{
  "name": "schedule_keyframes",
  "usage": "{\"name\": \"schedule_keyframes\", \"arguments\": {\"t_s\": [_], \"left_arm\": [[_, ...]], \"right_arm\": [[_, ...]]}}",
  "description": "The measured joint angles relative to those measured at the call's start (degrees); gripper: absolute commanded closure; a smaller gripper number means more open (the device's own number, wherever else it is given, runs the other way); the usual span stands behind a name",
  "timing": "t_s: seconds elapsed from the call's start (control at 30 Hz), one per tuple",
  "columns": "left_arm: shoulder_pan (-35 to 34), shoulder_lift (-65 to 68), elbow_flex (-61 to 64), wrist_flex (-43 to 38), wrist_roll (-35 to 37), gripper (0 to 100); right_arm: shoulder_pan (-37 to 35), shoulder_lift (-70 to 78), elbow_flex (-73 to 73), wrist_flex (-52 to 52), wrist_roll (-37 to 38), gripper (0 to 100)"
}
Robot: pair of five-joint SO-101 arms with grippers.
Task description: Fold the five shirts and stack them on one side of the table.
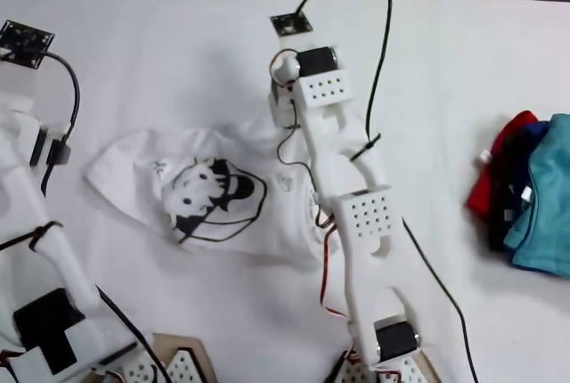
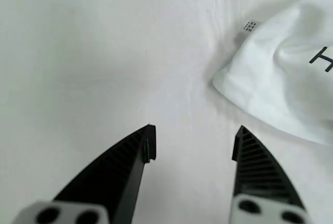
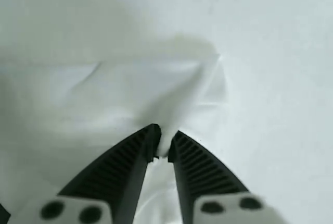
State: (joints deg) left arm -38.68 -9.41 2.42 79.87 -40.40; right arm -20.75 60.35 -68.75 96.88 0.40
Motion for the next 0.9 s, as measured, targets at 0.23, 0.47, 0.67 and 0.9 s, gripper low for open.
{"name": "schedule_keyframes", "arguments": {"t_s": [0.23, 0.47, 0.67, 0.9], "left_arm": [[0.0, 0.0, 0.0, 0.0, 0.0, 74], [0.0, 0.0, 0.0, 0.0, 0.0, 74], [-0.8, 0.0, 0.0, 0.0, 0.0, 74], [-1.1, 0.0, 0.0, 0.0, 0.0, 74]], "right_arm": [[0.0, 0.0, 0.0, -0.1, 0.0, 88.5], [0.0, 0.0, 0.0, -0.8, 0.0, 88.6], [0.0, 0.1, 0.3, -0.4, 0.0, 88.7], [0.0, 2.8, 0.6, -0.4, -1.8, 88.9]]}}
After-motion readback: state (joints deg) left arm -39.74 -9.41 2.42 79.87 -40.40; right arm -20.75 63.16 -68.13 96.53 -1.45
